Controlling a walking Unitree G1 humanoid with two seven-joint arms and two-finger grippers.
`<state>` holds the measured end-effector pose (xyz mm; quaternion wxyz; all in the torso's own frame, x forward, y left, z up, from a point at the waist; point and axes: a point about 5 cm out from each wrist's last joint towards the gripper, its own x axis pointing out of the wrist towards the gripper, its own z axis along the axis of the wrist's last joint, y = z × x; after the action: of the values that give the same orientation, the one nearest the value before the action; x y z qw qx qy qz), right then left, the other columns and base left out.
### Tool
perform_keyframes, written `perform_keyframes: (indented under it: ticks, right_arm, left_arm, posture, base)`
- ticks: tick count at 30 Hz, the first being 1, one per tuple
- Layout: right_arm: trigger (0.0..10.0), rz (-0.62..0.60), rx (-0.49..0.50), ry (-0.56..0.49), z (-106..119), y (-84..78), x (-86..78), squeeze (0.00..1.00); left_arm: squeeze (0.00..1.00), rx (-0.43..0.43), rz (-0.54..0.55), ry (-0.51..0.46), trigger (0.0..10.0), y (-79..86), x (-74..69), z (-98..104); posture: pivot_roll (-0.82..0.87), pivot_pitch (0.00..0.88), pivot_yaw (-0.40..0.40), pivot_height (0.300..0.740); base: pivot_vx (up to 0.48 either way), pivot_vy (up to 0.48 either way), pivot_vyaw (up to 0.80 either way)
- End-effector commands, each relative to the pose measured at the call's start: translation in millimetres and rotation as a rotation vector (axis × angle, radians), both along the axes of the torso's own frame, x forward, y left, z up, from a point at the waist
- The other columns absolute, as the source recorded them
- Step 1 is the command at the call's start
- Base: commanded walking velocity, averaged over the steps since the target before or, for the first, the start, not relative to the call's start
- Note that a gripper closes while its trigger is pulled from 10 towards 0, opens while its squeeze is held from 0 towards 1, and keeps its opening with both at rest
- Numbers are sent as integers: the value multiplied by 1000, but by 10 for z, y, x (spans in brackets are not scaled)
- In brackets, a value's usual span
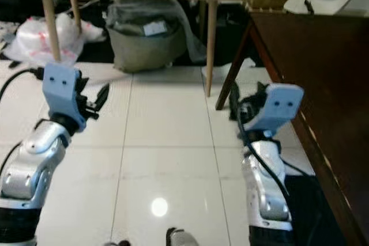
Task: Setting the table
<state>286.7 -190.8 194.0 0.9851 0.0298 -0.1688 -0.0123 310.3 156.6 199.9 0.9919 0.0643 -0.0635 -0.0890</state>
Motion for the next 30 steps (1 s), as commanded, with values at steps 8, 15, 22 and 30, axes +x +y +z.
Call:
perform_keyframes:
  ticks: [8,15,22,30]
  right_arm:
    - [10000,-15,-2,8,-24,-21,-19,0]
    - [10000,-16,-2,9,-25,-22,-21,0]
    - [10000,-18,2,10,-27,-23,-21,0]
    - [10000,-20,16,13,-31,-30,-19,0]
  left_arm:
    - [0,2,4,15,10000,2,-9,-43]
    - [0,2,6,19,10000,5,-6,-46]
    - [0,0,5,19,10000,5,-3,-44]
    - [0,4,5,19,10000,6,2,-40]
  posture:
    - [-104,49,48,740]
    - [-103,51,50,740]
    - [-103,51,51,740]
    - [-102,52,53,740]
  base:
    - [-299,0,0]
    - [0,0,0]
    - [0,0,0]
    - [0,0,-700]
